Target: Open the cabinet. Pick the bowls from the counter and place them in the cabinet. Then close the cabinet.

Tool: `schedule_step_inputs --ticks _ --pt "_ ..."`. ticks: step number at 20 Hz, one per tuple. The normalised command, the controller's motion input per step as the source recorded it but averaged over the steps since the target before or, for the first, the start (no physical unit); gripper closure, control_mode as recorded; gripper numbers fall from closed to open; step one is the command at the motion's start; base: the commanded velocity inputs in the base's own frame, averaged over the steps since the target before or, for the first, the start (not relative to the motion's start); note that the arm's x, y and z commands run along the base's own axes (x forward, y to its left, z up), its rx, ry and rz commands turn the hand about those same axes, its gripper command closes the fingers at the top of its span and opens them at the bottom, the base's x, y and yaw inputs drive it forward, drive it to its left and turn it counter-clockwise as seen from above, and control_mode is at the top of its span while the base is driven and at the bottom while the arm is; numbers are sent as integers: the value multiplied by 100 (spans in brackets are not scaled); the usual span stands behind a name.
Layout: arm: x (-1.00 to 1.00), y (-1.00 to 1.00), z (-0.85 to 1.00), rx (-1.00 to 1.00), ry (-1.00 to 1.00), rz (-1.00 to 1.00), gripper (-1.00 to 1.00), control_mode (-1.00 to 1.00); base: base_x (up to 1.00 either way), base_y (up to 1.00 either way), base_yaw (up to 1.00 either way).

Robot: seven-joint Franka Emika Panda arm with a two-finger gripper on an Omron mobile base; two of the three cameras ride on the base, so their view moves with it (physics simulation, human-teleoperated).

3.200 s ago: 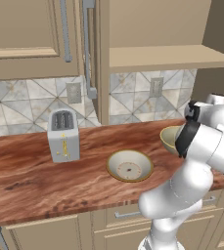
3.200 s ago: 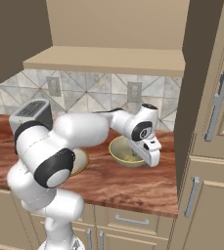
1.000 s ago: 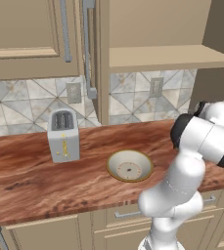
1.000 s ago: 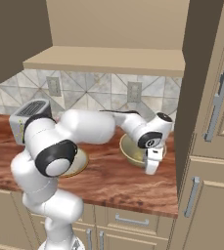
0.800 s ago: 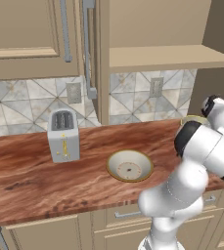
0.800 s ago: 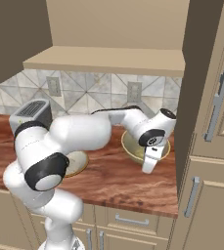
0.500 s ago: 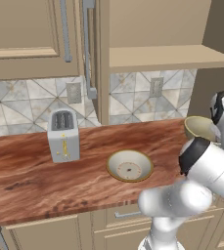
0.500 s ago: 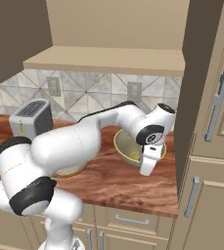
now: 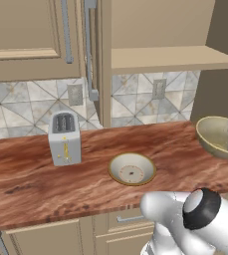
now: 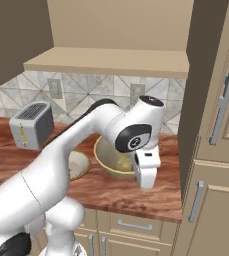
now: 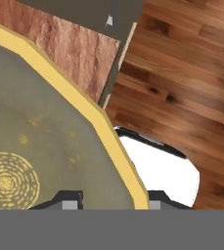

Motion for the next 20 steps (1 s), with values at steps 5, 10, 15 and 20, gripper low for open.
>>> schedule_step_inputs --ticks 5,10,15,20 --pt "-100 11 74 -10 -22 9 100 -100 0 0 0" --pt "-100 40 82 -9 -27 5 100 -100 0 0 0" --pt "-84 54 68 -1 -12 6 100 -100 0 0 0" --pt "-34 64 77 -2 -7 6 100 -100 0 0 0"
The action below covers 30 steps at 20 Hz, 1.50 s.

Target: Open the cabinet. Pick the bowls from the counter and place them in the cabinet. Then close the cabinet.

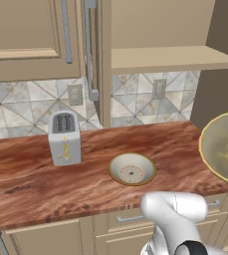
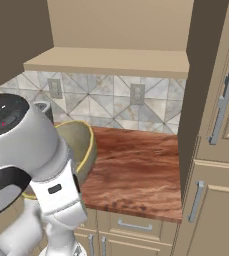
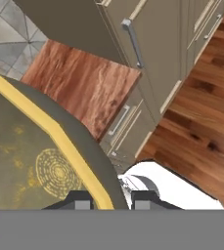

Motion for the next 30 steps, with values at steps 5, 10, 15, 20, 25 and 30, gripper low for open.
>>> schedule_step_inputs --ticks 5,10,15,20,25,30 --pt "-7 43 85 0 -1 6 100 -100 0 0 0" --pt "-6 17 70 8 0 2 100 -100 0 0 0" --pt "-26 3 33 13 -3 -4 100 -100 0 0 0" --pt "-13 5 1 26 -9 -17 100 -100 0 0 0" --pt "0 28 0 27 -19 -22 100 -100 0 0 0" --pt "4 56 0 16 -41 -25 100 -100 0 0 0"
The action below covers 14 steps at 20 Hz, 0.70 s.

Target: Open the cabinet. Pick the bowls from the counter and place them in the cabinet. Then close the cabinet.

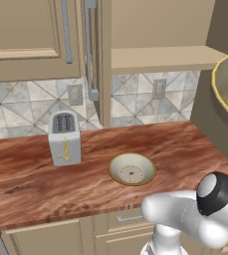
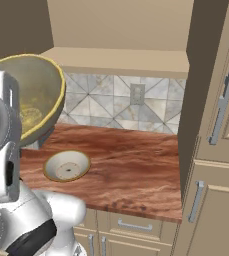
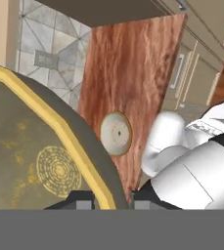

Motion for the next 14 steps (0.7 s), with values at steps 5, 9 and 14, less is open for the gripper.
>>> schedule_step_inputs --ticks 5,9,14 --pt "15 75 -9 4 -55 -17 100 -100 0 0 0" --pt "50 44 -17 1 -23 -16 100 -100 0 0 0" --pt "67 -2 0 2 3 -3 100 -100 0 0 0"
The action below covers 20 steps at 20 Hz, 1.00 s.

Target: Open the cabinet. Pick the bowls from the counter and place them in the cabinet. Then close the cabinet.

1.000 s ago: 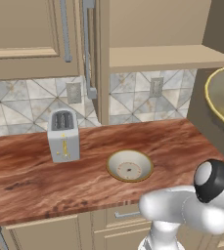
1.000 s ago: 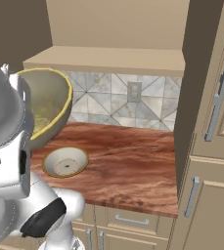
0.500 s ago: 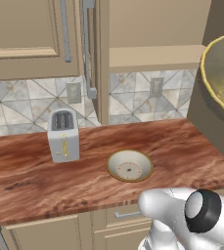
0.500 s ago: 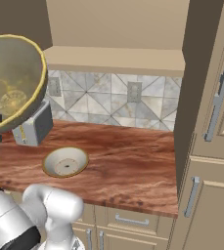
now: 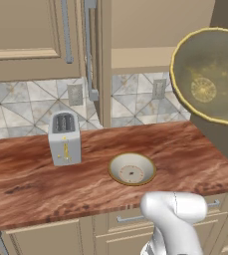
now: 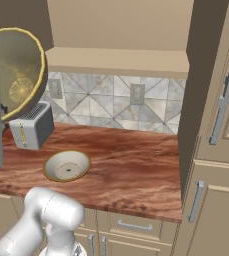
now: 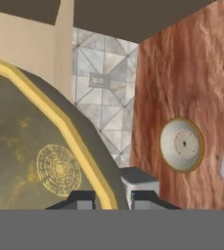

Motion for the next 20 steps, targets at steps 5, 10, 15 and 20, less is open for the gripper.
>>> schedule_step_inputs --ticks 5,10,15,20 --pt "59 -21 4 7 4 0 100 -100 0 0 0" --pt "30 -13 28 7 1 1 100 -100 0 0 0" --pt "17 -9 46 6 5 5 100 -100 0 0 0" --pt "25 0 36 2 16 6 100 -100 0 0 0"
